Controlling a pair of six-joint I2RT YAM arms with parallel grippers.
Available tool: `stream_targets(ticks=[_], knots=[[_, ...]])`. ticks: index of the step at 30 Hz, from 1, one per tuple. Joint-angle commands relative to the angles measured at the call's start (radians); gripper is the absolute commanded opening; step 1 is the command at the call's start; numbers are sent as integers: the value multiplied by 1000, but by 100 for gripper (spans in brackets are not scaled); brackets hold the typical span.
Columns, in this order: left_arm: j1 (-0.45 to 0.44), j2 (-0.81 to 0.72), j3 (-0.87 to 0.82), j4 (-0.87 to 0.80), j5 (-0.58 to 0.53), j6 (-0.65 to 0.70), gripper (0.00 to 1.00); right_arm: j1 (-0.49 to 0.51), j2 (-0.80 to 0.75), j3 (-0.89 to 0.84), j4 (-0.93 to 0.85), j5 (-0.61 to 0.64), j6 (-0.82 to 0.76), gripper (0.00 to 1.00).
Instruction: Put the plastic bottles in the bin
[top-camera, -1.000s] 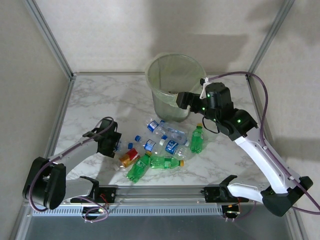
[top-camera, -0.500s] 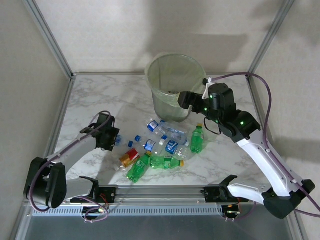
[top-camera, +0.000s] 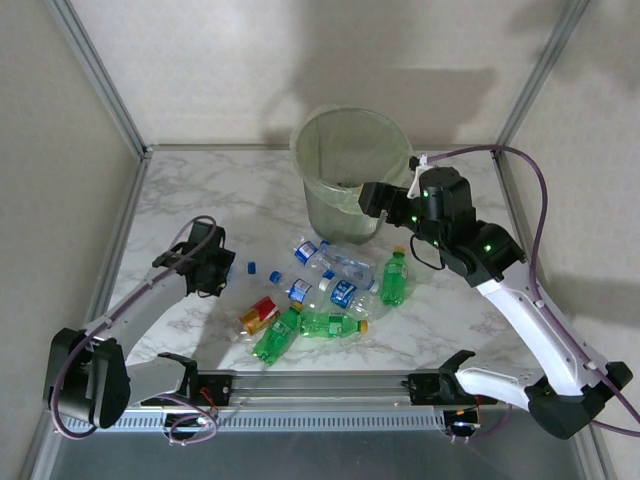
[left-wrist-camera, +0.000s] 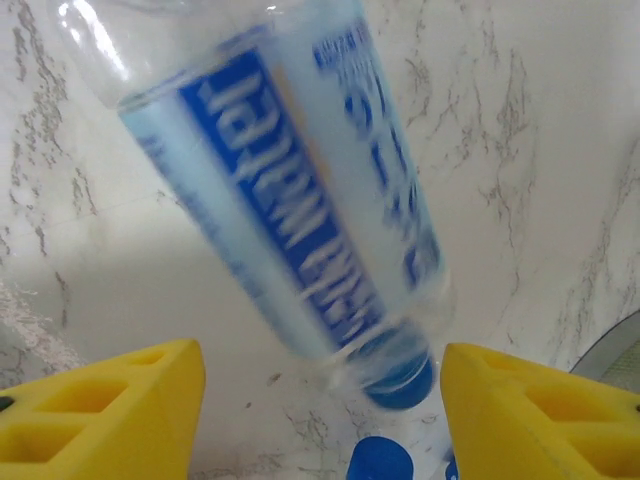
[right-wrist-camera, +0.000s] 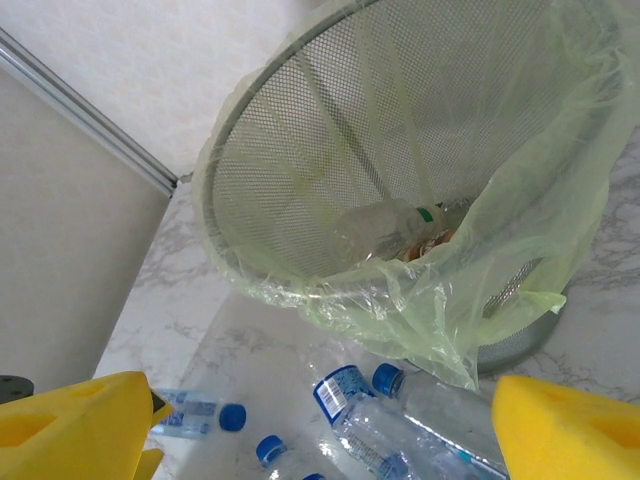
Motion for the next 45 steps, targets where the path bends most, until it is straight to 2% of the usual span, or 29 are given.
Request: stream_targets(ticks=[1, 7, 10, 13, 22, 27, 32, 35, 41, 45], knots=[[9, 4, 89, -79, -56, 38, 68, 1, -24, 19, 0, 40, 0, 89], [46, 28, 50, -30, -2, 30, 93, 1, -22, -3, 10, 22, 15, 90], [79, 80, 23, 30, 65, 11, 94, 1, -19, 1, -6, 27, 17, 89], [99, 140, 51, 40, 71, 23, 94, 1, -37, -31, 12, 30, 32, 91], [121, 275, 89, 88, 73, 26, 85, 1, -30, -11, -10, 52, 30, 90], [132, 299, 88, 110, 81, 18, 78, 1, -33, 0, -29, 59, 35, 90], [134, 294, 98, 90, 67, 21, 68, 1, -43, 16, -70, 92, 35, 88], [134, 289, 129, 62, 52, 46, 64, 1, -94, -35, -56, 108, 65, 89], [133, 235, 148, 62, 62, 43, 58, 1, -122, -30, -92, 136, 91, 89], [124, 204, 242, 28, 40, 76, 54, 1, -127, -8, -133, 174, 94, 90]])
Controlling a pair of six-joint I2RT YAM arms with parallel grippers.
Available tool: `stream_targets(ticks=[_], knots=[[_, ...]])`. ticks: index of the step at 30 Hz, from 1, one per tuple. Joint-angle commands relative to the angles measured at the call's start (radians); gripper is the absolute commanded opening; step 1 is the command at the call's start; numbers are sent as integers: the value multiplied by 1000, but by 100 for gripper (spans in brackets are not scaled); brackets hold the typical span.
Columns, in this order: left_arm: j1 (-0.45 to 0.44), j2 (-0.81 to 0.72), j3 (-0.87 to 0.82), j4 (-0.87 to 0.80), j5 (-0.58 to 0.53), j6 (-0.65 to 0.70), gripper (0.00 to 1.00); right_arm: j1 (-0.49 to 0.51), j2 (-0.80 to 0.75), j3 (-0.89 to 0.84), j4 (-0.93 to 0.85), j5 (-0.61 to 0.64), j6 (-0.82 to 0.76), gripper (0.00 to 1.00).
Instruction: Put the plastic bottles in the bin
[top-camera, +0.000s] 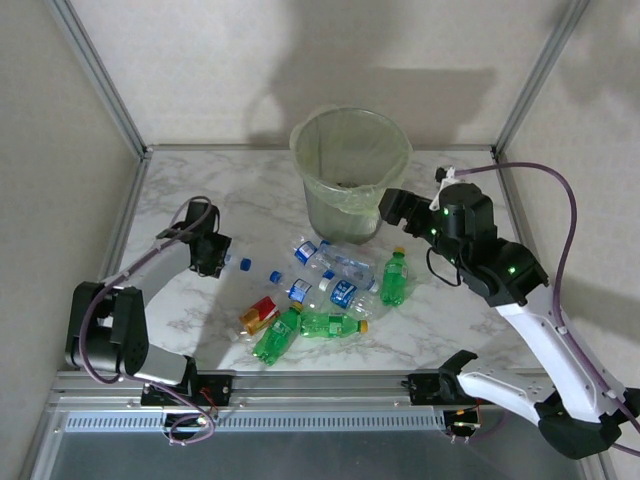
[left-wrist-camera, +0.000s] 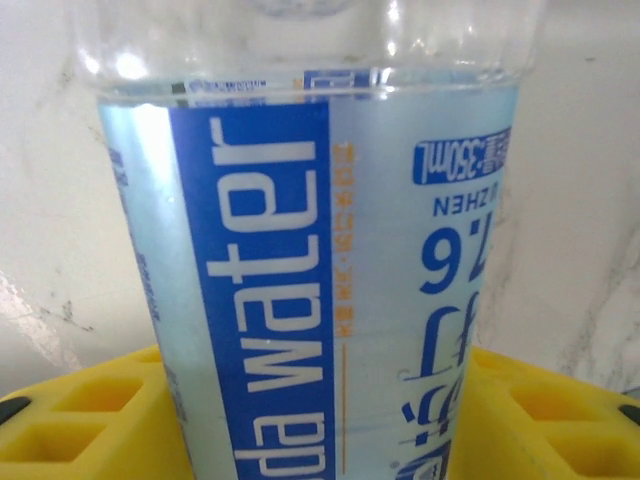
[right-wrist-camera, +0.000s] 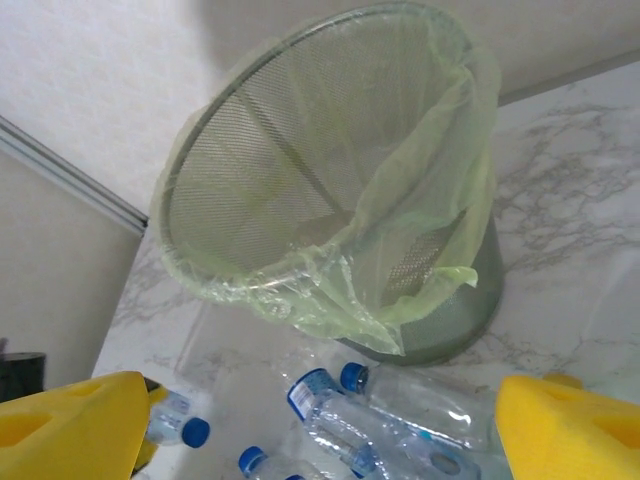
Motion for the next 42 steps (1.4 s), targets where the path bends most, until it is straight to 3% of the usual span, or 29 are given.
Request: stream_targets(ticks=[1, 5, 9, 16, 23, 30, 38, 42], knots=[[-4, -47, 125, -43, -40, 39, 53, 1, -8, 33, -51, 60, 23, 89], [-25, -22, 365, -120, -58, 110, 52, 0, -64, -24, -72, 143, 99, 91], [-58, -5, 599, -164, -91, 156, 51, -9, -76, -35, -64, 150, 119, 92], [-160, 109, 898, -178, -5, 212, 49, -11, -78, -31, -77, 171, 139, 92], [-297, 303, 1158, -140, 84, 244, 49, -14, -60, -27, -68, 163, 139, 92], [-387, 587, 1486, -242, 123, 293, 48, -21, -38, -5, -74, 156, 128, 92], [-402, 640, 1498, -274, 138, 294, 50, -30, -60, 17, -112, 190, 130, 92], [-409, 629, 1497, -285, 137, 314, 65, -36, -56, 36, -126, 195, 129, 93]])
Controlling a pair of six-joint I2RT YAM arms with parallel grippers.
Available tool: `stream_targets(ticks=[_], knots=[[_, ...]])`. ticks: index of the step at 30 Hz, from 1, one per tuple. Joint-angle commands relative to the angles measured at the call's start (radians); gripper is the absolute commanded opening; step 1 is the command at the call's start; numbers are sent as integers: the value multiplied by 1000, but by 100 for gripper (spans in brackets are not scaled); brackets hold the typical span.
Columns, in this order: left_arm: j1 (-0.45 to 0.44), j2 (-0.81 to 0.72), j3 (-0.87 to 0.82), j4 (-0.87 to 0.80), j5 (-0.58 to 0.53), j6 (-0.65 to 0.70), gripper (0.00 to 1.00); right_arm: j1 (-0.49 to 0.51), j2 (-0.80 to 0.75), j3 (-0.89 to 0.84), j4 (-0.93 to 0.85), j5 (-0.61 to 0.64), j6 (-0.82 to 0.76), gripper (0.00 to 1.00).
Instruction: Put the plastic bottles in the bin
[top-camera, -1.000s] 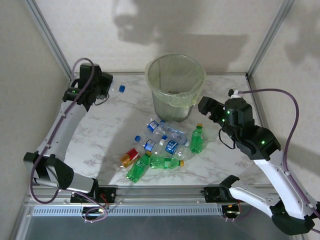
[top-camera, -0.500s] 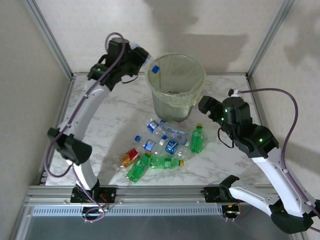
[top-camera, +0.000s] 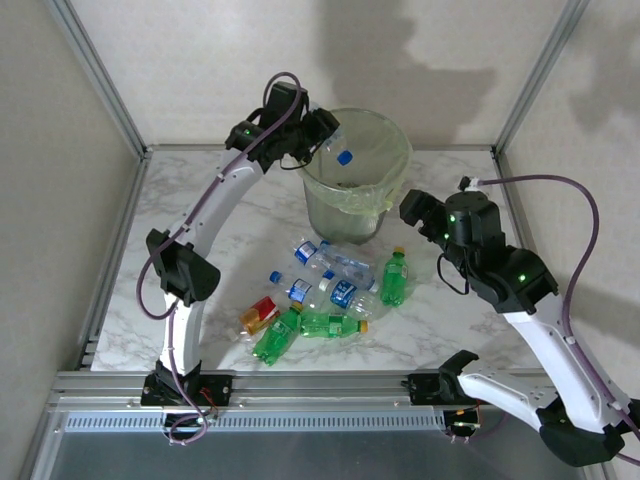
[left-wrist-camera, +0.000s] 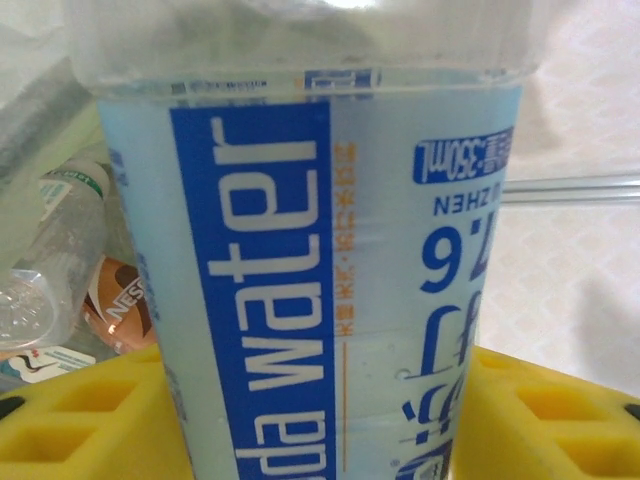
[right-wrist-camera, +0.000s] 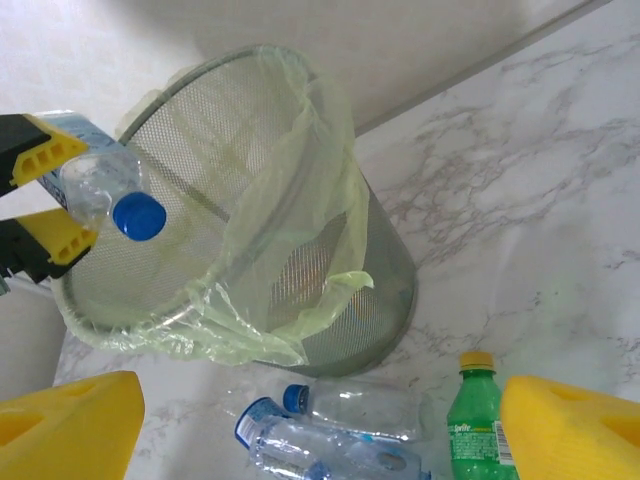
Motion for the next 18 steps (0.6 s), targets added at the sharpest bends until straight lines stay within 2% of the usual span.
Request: stream_targets(ticks=[1, 4, 10, 15, 18], knots=[[-10, -28, 28, -16, 13, 41, 68, -11, -8, 42, -21, 33, -2, 93], [-14, -43, 28, -20, 7, 51, 74, -15, 5, 48, -15, 25, -2, 93], [-14, -80, 29, -30, -3, 68, 76, -19, -5, 30, -11, 23, 16, 93], [-15, -145, 22, -30, -50, 156, 76, -25, 17, 27, -6, 6, 1, 93], [-20, -230, -60, 52, -56, 210, 78, -28, 54, 40, -6, -14, -12, 92]])
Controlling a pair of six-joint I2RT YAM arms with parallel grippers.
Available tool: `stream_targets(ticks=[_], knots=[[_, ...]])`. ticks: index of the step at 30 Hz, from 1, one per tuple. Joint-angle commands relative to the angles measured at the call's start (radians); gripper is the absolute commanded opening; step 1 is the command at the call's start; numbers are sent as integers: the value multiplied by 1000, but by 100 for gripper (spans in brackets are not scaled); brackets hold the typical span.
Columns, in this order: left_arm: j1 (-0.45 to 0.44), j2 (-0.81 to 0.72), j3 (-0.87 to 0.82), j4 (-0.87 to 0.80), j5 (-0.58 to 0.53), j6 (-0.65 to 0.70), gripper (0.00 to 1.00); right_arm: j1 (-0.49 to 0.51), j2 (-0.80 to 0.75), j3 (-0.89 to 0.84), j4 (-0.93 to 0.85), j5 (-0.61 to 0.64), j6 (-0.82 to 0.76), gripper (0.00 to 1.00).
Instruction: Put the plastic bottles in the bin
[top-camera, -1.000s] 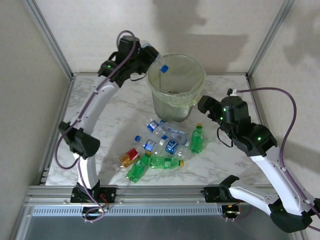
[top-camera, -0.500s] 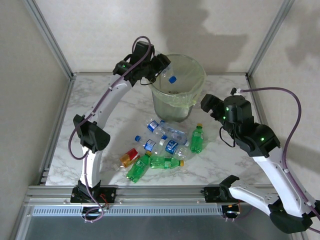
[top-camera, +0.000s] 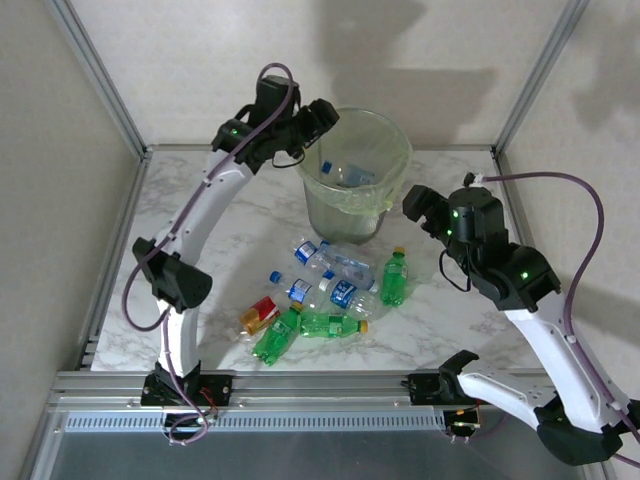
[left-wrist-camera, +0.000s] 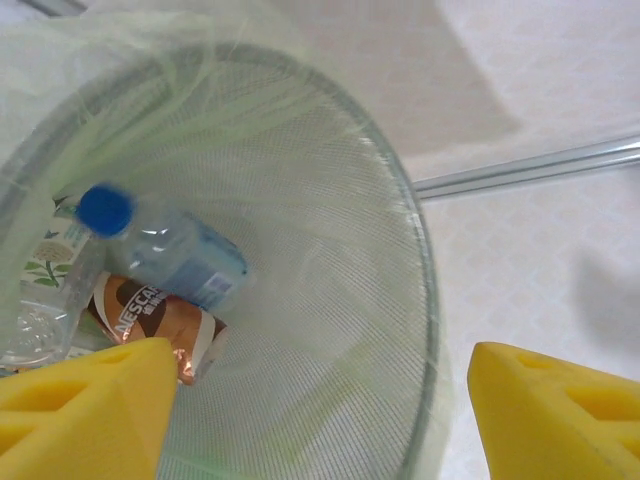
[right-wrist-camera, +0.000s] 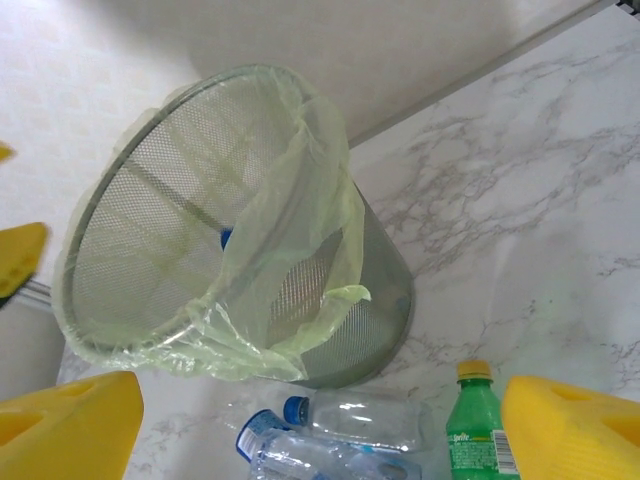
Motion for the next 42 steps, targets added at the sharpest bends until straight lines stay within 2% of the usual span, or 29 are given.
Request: stream_targets(ticks=[1, 5, 6, 13, 19, 25, 35, 42], knots=[[-13, -158, -82, 105, -34, 101, 81, -5, 34, 13, 4, -15, -14, 92], [-14, -312, -261, 267, -65, 149, 98, -9, 13, -61, 38, -35, 12, 93], [-14, -346, -296, 294, -75, 162, 100, -12, 13, -83, 47, -50, 18, 93], [-14, -473, -462, 421, -86, 194, 100, -23, 55, -159, 49, -79, 18, 92], [-12, -508, -494, 436, -84, 198, 100, -43, 78, -277, 44, -109, 90, 91], [2, -604, -679, 576, -108, 148, 100, -57, 87, -340, 29, -119, 121, 91], [18, -538, -650, 483, -65, 128, 100, -97, 88, -460, 39, -198, 122, 91], [19, -532, -638, 383, -100, 172, 98, -103, 134, -535, 98, -267, 118, 90]])
